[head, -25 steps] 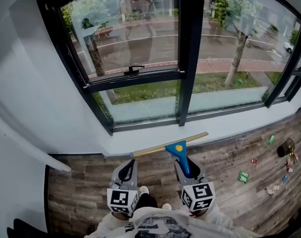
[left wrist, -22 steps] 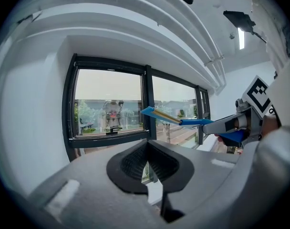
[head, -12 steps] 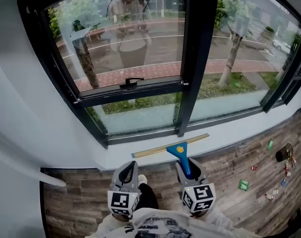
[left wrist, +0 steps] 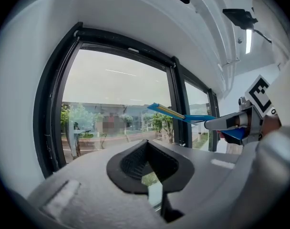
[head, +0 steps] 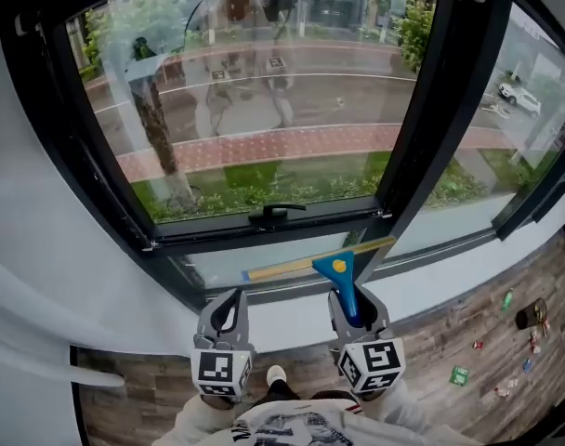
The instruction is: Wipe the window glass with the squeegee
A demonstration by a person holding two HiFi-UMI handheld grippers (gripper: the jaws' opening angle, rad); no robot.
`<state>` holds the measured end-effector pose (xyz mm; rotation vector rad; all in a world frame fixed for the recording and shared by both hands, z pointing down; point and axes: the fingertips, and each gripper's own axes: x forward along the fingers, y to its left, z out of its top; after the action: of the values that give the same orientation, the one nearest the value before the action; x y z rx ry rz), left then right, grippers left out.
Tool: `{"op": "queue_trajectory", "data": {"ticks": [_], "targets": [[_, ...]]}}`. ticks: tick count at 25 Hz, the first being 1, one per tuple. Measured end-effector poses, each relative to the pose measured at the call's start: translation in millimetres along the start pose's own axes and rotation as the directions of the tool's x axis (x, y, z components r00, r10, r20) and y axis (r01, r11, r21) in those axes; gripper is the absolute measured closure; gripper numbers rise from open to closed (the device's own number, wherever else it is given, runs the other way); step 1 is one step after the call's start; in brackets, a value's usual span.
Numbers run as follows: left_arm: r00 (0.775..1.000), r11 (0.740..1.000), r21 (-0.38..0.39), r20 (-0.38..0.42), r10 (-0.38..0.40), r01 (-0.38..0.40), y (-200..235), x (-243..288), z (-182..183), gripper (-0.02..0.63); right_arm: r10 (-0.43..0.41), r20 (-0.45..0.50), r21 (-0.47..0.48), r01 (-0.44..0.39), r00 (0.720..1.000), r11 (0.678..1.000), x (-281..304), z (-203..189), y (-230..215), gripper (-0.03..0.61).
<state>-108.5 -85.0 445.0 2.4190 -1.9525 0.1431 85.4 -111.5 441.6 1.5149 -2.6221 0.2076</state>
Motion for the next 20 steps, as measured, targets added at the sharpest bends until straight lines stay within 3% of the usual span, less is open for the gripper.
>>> {"op": "queue_trajectory", "data": {"ticks": [4, 7, 13, 20], "targets": [[0.999, 1.000, -0.021, 0.032, 0.022, -0.021, 29, 42, 14, 0.615, -0.002, 0.022, -0.020, 0.002, 1.000, 1.000, 49, 11, -12, 0.430], [0.998, 1.000, -0.010, 0.056, -0.015, 0.015, 37, 65, 40, 0.615, 0.018, 0.078, -0.021, -0.016, 0.997, 1.000, 76, 41, -19, 0.430], [0.989, 1.000, 0.026, 0.148, -0.006, 0.002, 60, 114, 129, 0.615, 0.039, 0.240, -0.096, -0.016, 0.970, 0.995, 124, 148, -43, 0.430], [0.960, 0.992, 0.122, 0.281, -0.009, -0.027, 64, 170, 252, 0.615, 0.045, 0.414, -0.163, 0.026, 0.909, 0.986, 150, 285, -81, 0.430]]}}
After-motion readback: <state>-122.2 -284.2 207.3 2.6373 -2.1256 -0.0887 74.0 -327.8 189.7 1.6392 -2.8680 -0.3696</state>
